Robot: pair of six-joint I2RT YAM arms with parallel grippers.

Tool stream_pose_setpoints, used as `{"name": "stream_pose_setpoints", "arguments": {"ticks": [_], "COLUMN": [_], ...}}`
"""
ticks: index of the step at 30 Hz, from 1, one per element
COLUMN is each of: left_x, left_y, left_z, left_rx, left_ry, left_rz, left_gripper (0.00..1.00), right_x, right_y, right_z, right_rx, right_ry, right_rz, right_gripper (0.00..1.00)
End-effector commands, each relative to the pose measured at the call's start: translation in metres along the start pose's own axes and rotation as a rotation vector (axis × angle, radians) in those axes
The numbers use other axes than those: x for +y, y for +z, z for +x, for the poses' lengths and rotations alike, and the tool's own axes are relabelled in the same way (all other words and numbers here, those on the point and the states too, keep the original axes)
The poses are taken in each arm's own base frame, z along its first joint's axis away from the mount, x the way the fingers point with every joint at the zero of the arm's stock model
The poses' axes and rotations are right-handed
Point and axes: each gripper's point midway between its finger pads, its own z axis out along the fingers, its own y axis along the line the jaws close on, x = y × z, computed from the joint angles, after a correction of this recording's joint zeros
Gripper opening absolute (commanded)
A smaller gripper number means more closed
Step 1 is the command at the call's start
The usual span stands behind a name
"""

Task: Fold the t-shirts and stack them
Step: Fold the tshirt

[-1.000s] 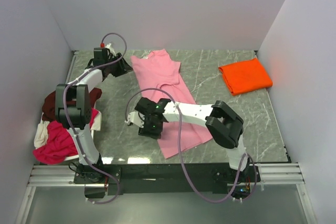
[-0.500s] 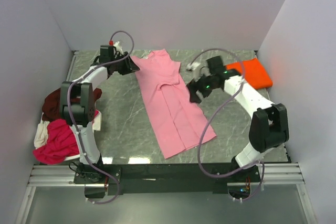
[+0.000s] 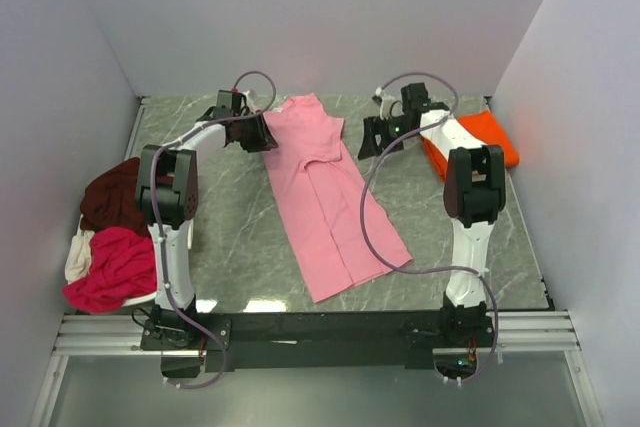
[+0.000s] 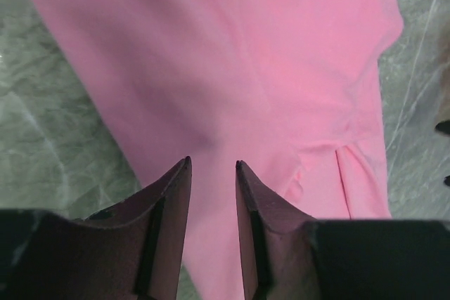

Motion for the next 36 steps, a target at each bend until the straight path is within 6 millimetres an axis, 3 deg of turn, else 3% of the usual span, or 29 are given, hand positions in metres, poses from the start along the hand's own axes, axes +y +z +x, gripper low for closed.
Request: {"name": "stream_pose_setpoints", "arguments": {"ticks": [1, 3, 6, 8, 9, 13, 15, 18, 24, 27, 30, 33, 34, 36], "left_x": [-0.002, -0.013, -0.025, -0.028, -0.027, -0.024, -0.019, -0.017, -0.026, -0.031, -0.029, -0.032, -0.036, -0.039], "left_y": [-0.016, -0.029, -0.046, -0.057, -0.063, -0.073, -0.073, -0.069, -0.071, -0.075, -0.082, -0.094, -0.101, -0.106], "left_z": [-0.028, -0.031, -0.008, 0.019, 0.040, 0.085, 0.114, 0.136, 0.155, 0.155, 0.154, 0.151, 0.147, 0.148], "left_rx": [-0.085, -0.115, -0.097, -0.068, -0.037, 0.004, 0.044, 0.084, 0.116, 0.114, 0.099, 0.070, 0.053, 0.048], "left_ry": [0.042, 0.039, 0.016, -0.009, -0.025, -0.094, -0.132, -0.149, -0.134, -0.113, -0.104, -0.083, -0.072, -0.057], "left_rz": [-0.029, -0.005, 0.015, 0.003, -0.017, -0.025, -0.029, -0.035, -0.011, -0.014, -0.032, -0.028, -0.014, -0.004], "left_gripper": [0.37, 0.37, 0.36, 0.36, 0.36, 0.40, 0.41, 0.42, 0.43, 0.43, 0.43, 0.43, 0.43, 0.43], "right_x": [0.001, -0.001, -0.001, 0.003, 0.007, 0.011, 0.014, 0.017, 0.019, 0.020, 0.020, 0.019, 0.020, 0.023], "right_y": [-0.004, -0.002, 0.004, 0.009, 0.012, 0.019, 0.022, 0.029, 0.037, 0.036, 0.030, 0.018, 0.015, 0.003], "right_z": [0.018, 0.035, 0.055, 0.068, 0.073, 0.082, 0.087, 0.094, 0.105, 0.107, 0.111, 0.128, 0.146, 0.149], "right_rx": [0.067, 0.096, 0.141, 0.186, 0.206, 0.226, 0.240, 0.266, 0.309, 0.321, 0.330, 0.344, 0.373, 0.353], "right_ry": [0.093, 0.113, 0.139, 0.164, 0.170, 0.185, 0.201, 0.216, 0.242, 0.250, 0.236, 0.211, 0.225, 0.199], "right_rz": [0.033, 0.048, 0.037, 0.000, -0.010, -0.019, -0.039, -0.045, -0.053, -0.048, -0.031, 0.015, 0.021, 0.044], "right_gripper": [0.78, 0.75, 0.69, 0.61, 0.60, 0.58, 0.54, 0.51, 0.38, 0.18, 0.05, 0.01, 0.01, 0.01]}}
